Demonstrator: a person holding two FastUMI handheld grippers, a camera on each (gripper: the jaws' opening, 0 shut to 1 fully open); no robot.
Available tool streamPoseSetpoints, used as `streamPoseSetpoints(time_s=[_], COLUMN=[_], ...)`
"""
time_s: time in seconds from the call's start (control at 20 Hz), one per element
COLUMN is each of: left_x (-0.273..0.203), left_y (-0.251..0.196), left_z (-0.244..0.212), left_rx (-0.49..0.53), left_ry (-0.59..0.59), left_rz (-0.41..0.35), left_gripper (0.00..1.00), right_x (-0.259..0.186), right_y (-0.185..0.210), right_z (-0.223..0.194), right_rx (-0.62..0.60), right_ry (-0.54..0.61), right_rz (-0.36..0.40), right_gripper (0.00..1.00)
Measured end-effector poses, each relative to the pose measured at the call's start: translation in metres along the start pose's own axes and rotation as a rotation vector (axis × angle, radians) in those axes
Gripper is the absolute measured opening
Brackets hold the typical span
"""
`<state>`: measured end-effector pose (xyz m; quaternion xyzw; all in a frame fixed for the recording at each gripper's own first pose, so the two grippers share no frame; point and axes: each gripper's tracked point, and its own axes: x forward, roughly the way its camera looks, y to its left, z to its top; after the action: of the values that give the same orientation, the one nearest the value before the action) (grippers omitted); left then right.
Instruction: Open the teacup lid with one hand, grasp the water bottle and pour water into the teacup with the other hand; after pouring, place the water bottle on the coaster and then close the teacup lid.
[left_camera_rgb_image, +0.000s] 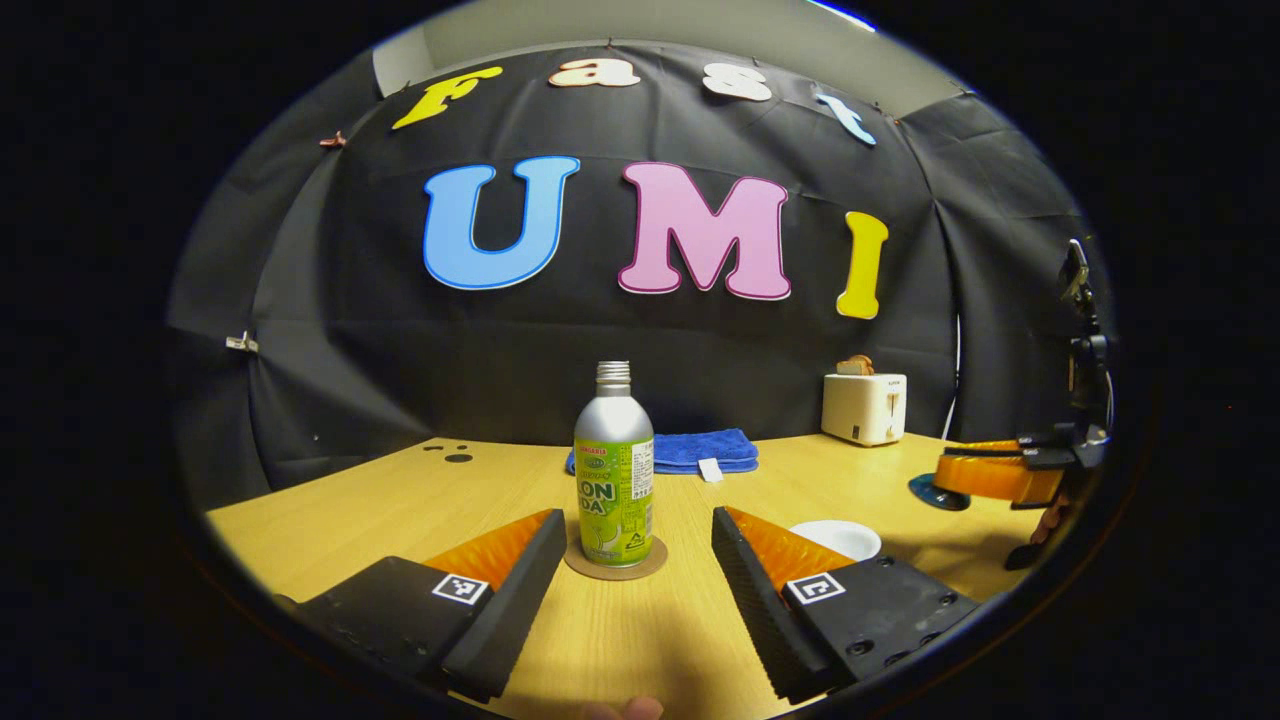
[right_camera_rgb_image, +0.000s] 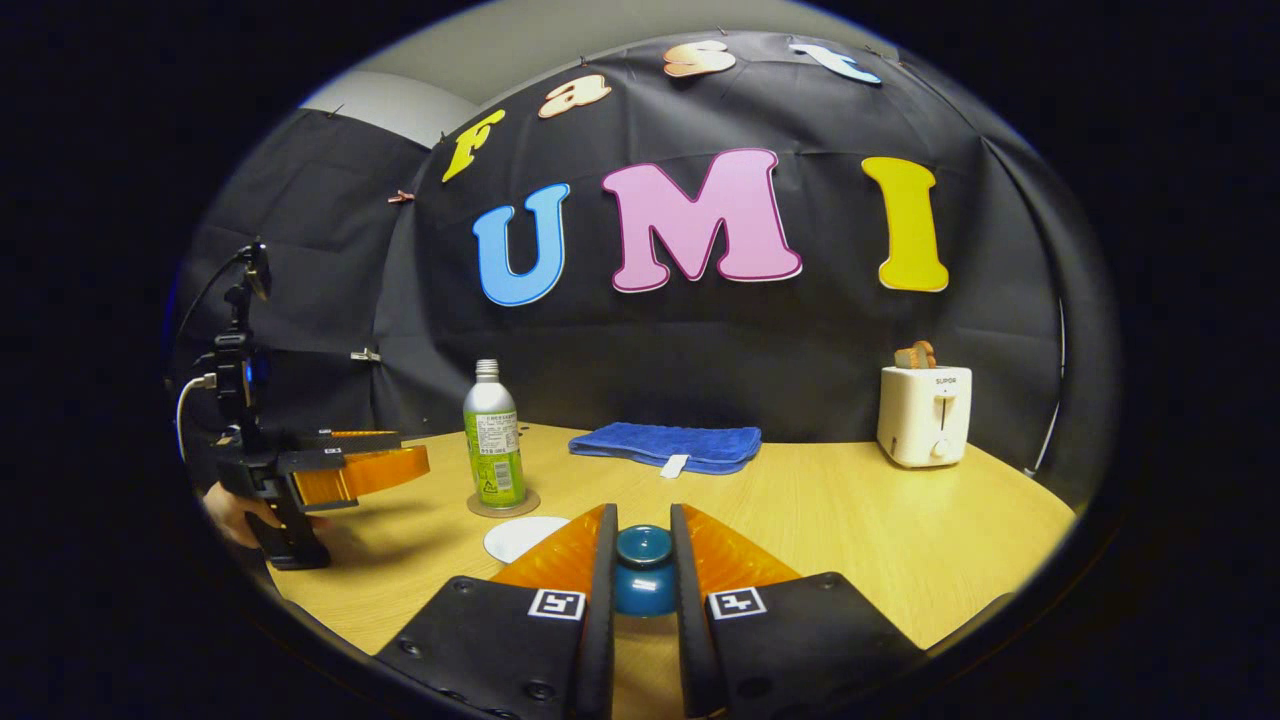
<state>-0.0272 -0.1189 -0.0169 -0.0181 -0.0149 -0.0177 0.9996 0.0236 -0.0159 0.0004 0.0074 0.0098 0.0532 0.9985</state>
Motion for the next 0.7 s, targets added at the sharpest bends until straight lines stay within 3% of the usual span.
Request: streamPoseSetpoints(time_s=[0.3, 0.7], left_x=[-0.007, -0.013], left_y=[-0.015, -0.010], left_z=[0.003, 0.003], left_rx=[0.043, 0.048], left_ry=[0.000, -0.014], left_rz=[-0.033, -0.043], left_gripper=[0.93, 0.93], right_x=[0.006, 0.030], right_y=[0.022, 0.055], right_z=[0.023, 0.009], right_rx=[0.017, -0.006], right_ry=[-0.036, 0.035], right_rz=[0.020, 0.068], right_gripper=[0.30, 0.30])
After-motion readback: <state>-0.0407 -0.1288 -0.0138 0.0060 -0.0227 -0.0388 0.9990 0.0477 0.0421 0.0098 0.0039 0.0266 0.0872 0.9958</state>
